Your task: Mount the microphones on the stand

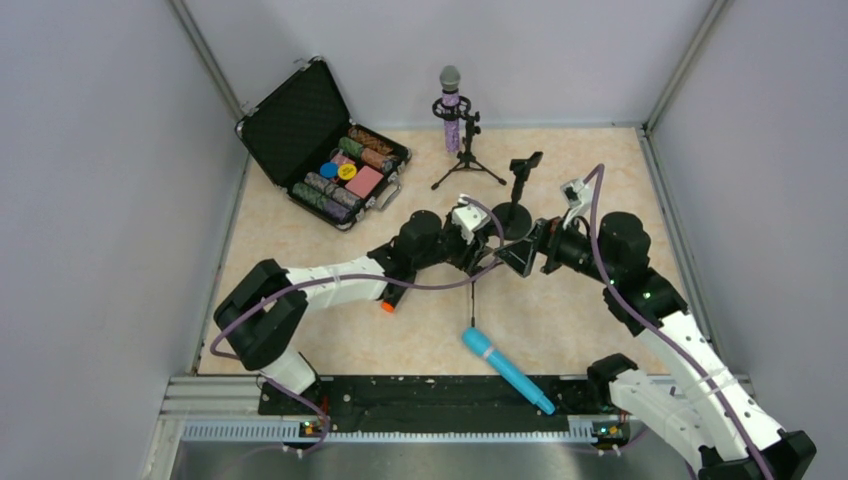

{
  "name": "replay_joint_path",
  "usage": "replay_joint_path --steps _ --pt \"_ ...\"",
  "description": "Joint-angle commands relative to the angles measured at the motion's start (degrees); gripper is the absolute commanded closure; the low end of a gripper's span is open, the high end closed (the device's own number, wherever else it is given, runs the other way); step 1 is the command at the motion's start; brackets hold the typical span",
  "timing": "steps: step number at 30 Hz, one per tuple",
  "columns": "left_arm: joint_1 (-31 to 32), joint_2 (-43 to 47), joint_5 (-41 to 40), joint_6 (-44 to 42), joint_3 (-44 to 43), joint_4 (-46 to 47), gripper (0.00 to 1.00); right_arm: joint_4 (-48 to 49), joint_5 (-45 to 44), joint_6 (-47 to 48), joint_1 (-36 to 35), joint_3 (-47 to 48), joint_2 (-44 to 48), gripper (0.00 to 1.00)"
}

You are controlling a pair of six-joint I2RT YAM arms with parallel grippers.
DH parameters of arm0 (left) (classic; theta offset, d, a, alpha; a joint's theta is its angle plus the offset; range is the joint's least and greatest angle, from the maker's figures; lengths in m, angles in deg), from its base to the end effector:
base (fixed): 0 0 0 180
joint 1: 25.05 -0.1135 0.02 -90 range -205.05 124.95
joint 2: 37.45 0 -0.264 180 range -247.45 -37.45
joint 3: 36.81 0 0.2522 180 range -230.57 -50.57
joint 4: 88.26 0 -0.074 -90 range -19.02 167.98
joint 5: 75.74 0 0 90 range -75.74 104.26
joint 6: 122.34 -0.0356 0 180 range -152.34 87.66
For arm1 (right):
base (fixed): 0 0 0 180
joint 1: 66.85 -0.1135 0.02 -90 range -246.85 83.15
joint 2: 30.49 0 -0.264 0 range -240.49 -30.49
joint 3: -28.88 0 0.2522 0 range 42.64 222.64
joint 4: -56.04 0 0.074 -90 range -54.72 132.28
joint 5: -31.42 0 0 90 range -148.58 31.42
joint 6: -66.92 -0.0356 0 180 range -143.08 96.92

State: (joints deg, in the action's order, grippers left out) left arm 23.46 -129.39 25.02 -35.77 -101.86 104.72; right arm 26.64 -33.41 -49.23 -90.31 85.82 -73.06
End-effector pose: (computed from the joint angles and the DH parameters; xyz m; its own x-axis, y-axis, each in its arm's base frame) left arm 0.2333 -0.2738 0.2371 -0.1078 0.2106 -0.9716 0.8640 0.5034 0.0133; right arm 0.1522 0.0826 0.3271 -0.5384 0.2012 -0.8183 -0.5568 0.6440 0.5246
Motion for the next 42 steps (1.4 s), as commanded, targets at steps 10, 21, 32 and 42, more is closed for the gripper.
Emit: replay_joint_path --steps 10,21,32,42 --pt "0.62 6.27 -4.63 1.11 4.82 0.32 0.19 1.34 -0.65 1.19 0.60 -0.50 -1.27 0.02" --pt "0.59 17.90 -6.08 6.51 8.29 -4.62 0.11 0.50 5.47 2.64 0.55 -1.60 -3.62 0.01" --pt "-0.35 23.06 -14.33 15.87 9.51 -14.66 0.06 -5.26 4.71 3.13 -2.65 -2.20 -7.84 0.01" --pt "-3.97 17.97 -11.57 25.11 6.08 -20.76 0.06 -10.45 -8.91 1.27 -15.31 -3.87 -11.12 0.02"
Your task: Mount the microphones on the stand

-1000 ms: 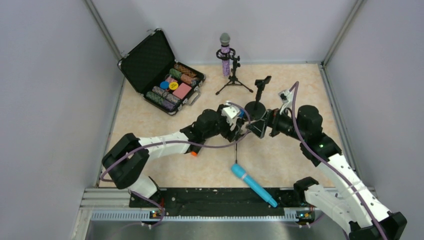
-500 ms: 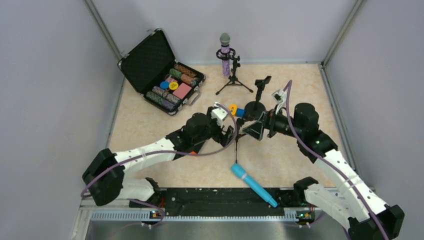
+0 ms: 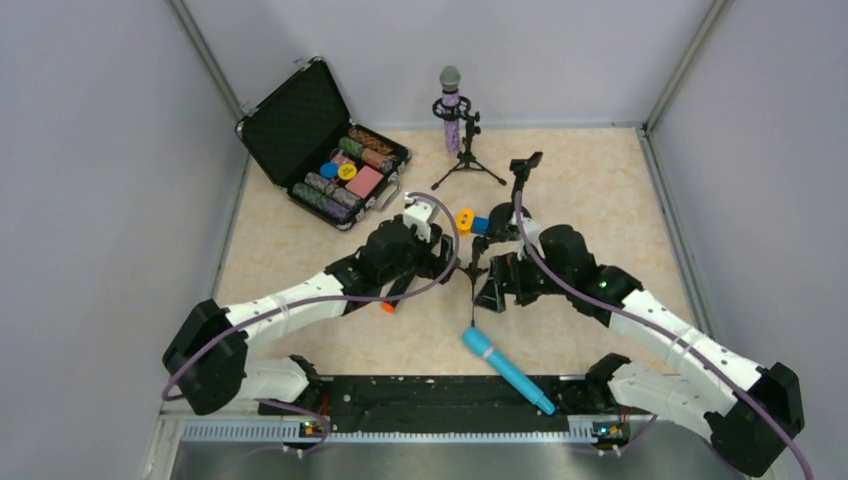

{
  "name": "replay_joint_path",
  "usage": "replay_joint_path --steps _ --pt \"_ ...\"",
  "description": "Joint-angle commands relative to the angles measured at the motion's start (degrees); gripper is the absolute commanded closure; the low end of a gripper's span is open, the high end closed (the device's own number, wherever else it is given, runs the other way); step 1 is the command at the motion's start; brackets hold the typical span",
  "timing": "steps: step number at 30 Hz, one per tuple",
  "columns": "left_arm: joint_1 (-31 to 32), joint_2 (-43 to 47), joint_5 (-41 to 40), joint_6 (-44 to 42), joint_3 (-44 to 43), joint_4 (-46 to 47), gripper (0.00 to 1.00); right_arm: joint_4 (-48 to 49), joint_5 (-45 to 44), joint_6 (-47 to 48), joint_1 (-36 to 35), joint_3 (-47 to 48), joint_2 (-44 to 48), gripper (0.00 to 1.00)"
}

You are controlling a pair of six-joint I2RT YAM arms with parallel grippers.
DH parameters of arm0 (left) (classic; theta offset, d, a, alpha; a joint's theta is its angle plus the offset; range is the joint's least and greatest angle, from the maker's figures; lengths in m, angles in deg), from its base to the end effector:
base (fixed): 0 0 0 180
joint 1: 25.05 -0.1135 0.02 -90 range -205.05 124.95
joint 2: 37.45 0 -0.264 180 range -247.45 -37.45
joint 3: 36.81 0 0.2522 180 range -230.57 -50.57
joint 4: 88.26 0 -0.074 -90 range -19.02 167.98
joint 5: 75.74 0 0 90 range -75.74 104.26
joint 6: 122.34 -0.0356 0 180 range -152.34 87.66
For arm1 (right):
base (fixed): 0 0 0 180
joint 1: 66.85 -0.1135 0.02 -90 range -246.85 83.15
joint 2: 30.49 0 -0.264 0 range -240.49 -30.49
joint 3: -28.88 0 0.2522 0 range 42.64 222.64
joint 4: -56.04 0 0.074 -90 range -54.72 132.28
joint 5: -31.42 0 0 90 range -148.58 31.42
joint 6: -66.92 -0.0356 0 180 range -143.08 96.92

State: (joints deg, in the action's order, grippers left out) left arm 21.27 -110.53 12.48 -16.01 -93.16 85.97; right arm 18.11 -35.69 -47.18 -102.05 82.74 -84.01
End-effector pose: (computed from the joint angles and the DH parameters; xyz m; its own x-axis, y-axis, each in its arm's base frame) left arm 0.1983 -0.2060 0.2515 -0.4513 0.0657 -0.8900 0.6004 0.7602 -0.2484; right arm 0.1553 0.1265 0.2621 -0.7747 -0.0861 -0.6264 -0.5111 0.6686 0.5401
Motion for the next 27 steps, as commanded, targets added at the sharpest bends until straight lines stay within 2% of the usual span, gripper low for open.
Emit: replay_joint_path --steps 1,6,11,16,22,27 --pt "-2.78 -0.91 1.43 6.35 -2.47 -2.10 0.06 -2.25 -7.96 -1.06 -4.77 -1.10 -0.34 0.02" --pt "-9.76 0.45 9.64 14.04 -0.22 -0.36 0.07 -3.69 -15.13 -2.08 -12.47 -1.26 -2.72 0.02" --pt "-15.33 4.28 11.95 19.89 2.52 0.65 0.08 -4.72 -22.32 -2.82 -21.33 -0.23 -7.28 0.04" --pt "-17.35 8.03 10.79 19.13 2.97 -1.68 0.07 -5.86 -30.39 -3.72 -30.12 1.91 -15.06 0.06" --pt "-18.40 12.26 8.21 17.33 3.29 -4.72 0.08 -9.36 -39.43 -4.53 -36.87 6.28 -25.79 0.16" --pt "-18.97 16.43 5.89 15.83 3.13 -6.83 0.08 -10.28 -42.07 -4.36 -39.93 8.58 -33.11 0.29"
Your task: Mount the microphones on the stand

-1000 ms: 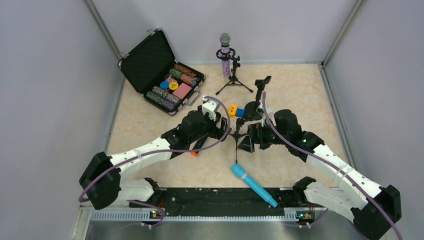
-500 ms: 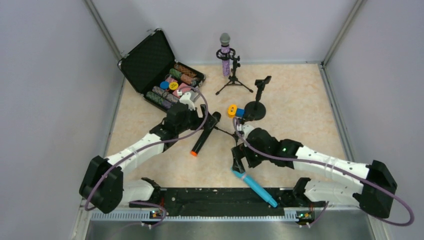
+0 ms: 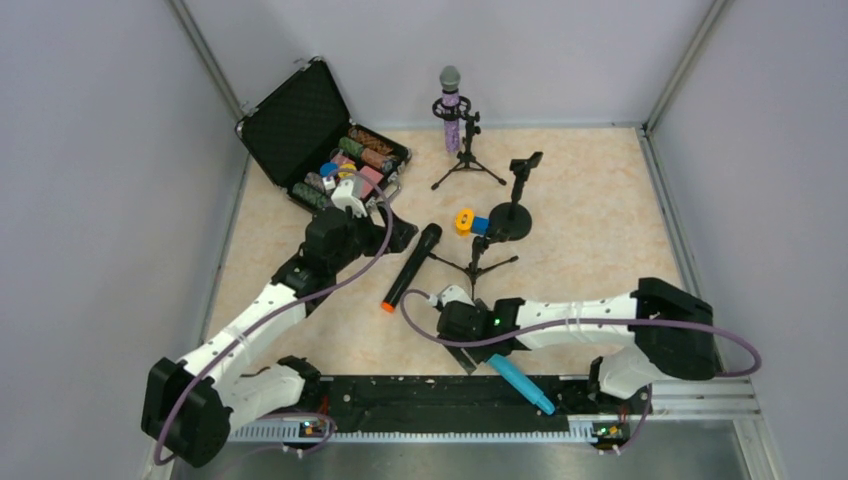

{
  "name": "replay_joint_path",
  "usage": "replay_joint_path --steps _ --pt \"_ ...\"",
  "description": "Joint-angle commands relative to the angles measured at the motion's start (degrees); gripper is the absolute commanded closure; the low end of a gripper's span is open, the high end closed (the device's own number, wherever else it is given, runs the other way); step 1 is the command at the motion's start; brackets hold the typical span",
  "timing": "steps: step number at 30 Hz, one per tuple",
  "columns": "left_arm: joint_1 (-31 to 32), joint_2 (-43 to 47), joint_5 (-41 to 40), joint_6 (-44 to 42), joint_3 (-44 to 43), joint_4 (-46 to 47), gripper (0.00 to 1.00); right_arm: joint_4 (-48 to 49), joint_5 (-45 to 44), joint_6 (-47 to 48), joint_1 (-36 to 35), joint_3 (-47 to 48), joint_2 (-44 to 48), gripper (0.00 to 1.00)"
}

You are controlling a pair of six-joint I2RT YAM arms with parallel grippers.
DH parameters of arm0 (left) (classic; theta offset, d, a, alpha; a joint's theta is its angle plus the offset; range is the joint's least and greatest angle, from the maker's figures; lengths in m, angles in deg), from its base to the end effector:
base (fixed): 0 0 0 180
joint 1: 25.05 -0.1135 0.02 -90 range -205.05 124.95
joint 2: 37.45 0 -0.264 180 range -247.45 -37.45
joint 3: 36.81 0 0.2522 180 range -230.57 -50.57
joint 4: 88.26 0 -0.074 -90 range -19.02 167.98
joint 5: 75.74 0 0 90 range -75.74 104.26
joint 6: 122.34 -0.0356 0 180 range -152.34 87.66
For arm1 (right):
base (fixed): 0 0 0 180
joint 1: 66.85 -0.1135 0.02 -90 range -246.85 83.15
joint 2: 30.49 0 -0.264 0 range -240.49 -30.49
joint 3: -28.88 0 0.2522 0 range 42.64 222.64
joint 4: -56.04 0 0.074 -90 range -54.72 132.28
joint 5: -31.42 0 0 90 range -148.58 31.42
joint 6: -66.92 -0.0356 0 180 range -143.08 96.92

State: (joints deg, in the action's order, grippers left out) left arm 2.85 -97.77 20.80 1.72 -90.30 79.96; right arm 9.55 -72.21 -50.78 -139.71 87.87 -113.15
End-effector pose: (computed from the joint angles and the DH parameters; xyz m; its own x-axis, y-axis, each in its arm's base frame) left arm 0.2132 -0.1174 0.2780 -0.5474 -0.3397 -0.7648 0.3062 0.7692 -0.5609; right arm 0.0829 0.2404 0.1719 -0.6662 -0.6272 -0.4035 -0.6725 0.7391 -0.0385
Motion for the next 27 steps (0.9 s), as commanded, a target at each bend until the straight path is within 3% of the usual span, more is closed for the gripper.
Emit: replay_joint_path --steps 1,4,15,27 --pt "-0.50 4.32 -2.76 -2.30 0.07 -1.25 0.08 -1.61 -5.62 -0.80 -2.61 3.58 -4.85 0.31" --pt "-0.62 6.09 -3.67 -3.66 -0.61 -3.36 0.08 -0.53 -4.32 -0.69 -2.73 3.50 -6.35 0.42" --pt "-0.65 10.85 -5.81 -7.49 -1.39 -6.19 0.08 7.18 3.92 3.59 -2.72 3.63 -1.58 0.99" --pt "-0.61 14.26 -8.36 -7.94 -0.22 -7.48 0.09 24.46 18.04 10.85 -1.95 9.47 4.43 1.00"
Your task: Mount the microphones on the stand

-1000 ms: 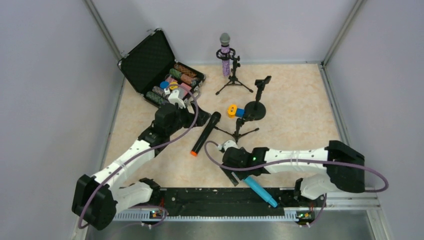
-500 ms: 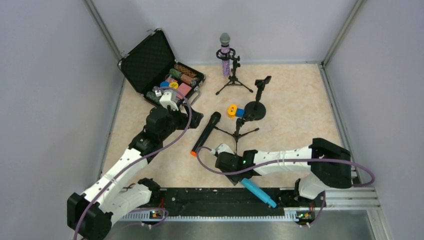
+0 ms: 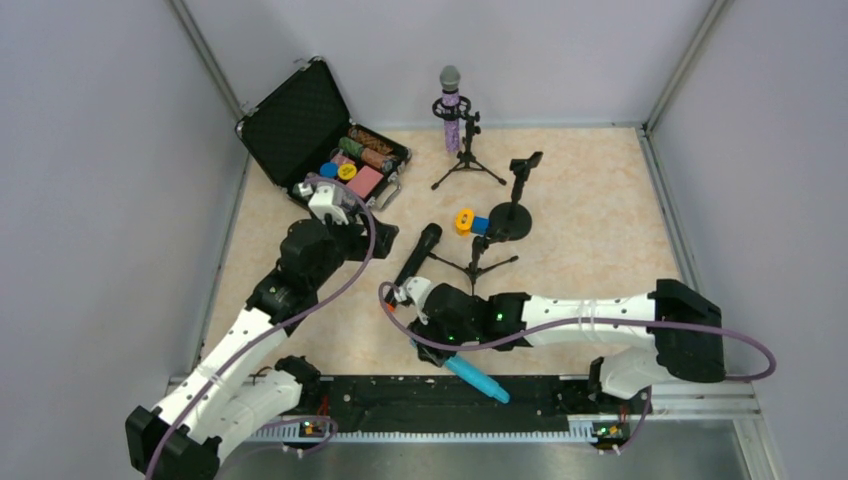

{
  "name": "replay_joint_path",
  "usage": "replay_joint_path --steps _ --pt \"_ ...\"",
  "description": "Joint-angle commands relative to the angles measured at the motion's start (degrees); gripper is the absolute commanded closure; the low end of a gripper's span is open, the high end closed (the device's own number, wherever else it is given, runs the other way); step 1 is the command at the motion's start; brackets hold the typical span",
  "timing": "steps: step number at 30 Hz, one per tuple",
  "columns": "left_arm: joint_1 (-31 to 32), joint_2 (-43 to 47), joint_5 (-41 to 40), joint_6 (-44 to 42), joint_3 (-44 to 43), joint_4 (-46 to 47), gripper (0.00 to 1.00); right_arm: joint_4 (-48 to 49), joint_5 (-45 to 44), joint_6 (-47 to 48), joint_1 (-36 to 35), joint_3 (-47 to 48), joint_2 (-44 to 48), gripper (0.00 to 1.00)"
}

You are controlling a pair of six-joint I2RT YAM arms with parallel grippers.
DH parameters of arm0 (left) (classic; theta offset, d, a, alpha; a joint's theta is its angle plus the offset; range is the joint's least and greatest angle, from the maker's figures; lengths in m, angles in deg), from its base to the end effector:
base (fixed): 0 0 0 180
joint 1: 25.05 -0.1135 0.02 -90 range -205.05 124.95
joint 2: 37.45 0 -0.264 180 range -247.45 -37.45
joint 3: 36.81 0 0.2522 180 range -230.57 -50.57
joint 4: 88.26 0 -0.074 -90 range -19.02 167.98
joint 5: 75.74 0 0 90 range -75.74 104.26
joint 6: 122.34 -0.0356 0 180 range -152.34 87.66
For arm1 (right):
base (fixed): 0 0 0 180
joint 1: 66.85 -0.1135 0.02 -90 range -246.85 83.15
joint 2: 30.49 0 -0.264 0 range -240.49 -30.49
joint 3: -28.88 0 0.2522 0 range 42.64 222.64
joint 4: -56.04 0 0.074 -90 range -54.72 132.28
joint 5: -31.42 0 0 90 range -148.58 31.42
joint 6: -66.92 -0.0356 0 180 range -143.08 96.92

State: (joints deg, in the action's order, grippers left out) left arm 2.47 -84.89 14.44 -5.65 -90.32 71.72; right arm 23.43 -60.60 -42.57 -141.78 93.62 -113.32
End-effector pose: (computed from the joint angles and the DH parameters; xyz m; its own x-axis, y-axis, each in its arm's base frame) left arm 0.1761 -0.0919 0.3082 -0.3998 -0.2982 -0.8668 0.3192 0.8411 -0.4366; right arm 0.0782 0.2857 0.2123 -0.5097 -0.6105 -0.6062 -0.8371 0.5146 0.1856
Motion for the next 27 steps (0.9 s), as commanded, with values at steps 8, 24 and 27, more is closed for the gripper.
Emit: replay_joint_path --steps 8,24,27 --pt "-0.20 1.52 1.35 1.38 0.79 1.89 0.09 25.99 8.20 -2.47 7.71 0.01 16.61 1.00" --pt "1.10 -1.78 38.74 6.31 3.31 26.49 0.11 34.75 -9.13 -10.01 20.85 -1.13 29.80 1.00" --pt "3.54 -3.93 42.30 6.59 2.49 29.89 0.11 35.39 -11.06 -10.33 21.35 -0.88 30.60 1.00"
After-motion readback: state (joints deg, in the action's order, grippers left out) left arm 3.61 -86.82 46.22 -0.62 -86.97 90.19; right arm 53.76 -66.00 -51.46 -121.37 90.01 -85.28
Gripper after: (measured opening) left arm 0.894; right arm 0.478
